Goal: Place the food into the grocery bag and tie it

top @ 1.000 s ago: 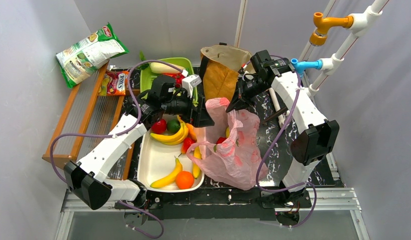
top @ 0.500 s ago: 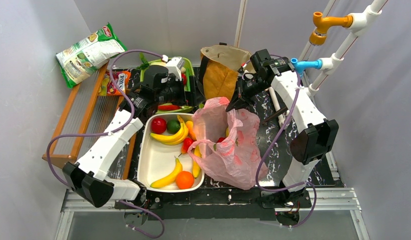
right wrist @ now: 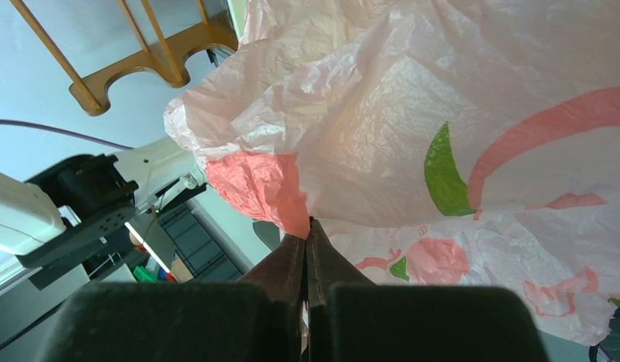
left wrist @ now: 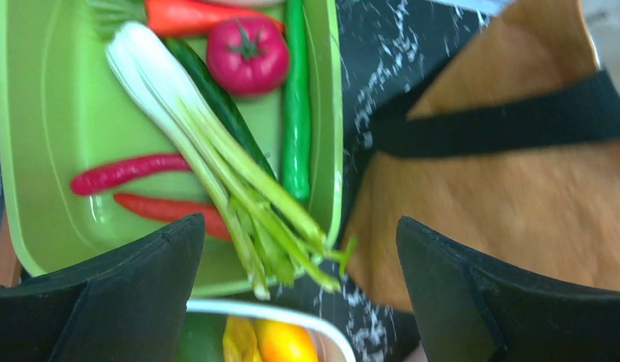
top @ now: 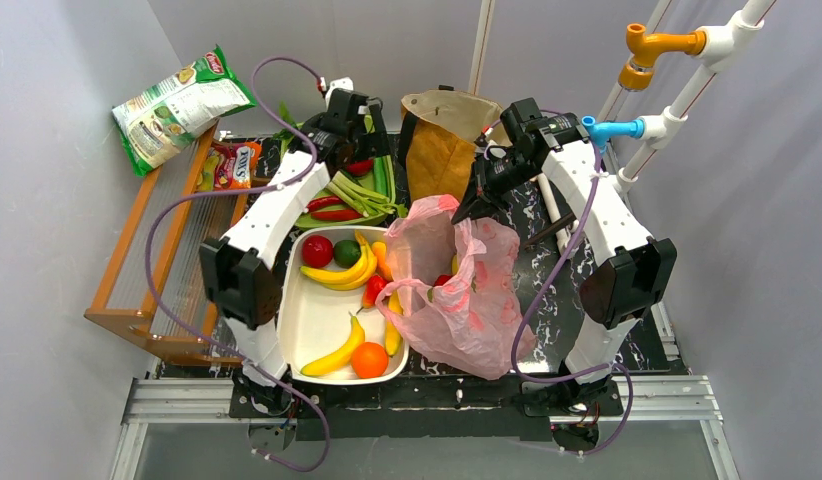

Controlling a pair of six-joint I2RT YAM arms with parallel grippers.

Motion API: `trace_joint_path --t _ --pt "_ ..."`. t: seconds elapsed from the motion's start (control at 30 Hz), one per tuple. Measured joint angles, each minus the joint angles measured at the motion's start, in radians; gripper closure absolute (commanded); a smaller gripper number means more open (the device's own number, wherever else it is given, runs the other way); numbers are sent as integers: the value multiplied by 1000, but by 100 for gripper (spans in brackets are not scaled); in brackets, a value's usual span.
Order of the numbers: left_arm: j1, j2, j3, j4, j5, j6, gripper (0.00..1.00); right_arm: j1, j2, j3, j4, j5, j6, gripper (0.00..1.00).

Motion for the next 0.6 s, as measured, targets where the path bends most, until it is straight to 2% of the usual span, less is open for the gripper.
trace_joint_path --t 0.23,0.6 --pt "22 222 220 -26 -95 42 2 0 5 9 -13 -1 -15 99" --pt "113 367 284 -31 -79 68 2 -2 18 34 -37 0 -34 99"
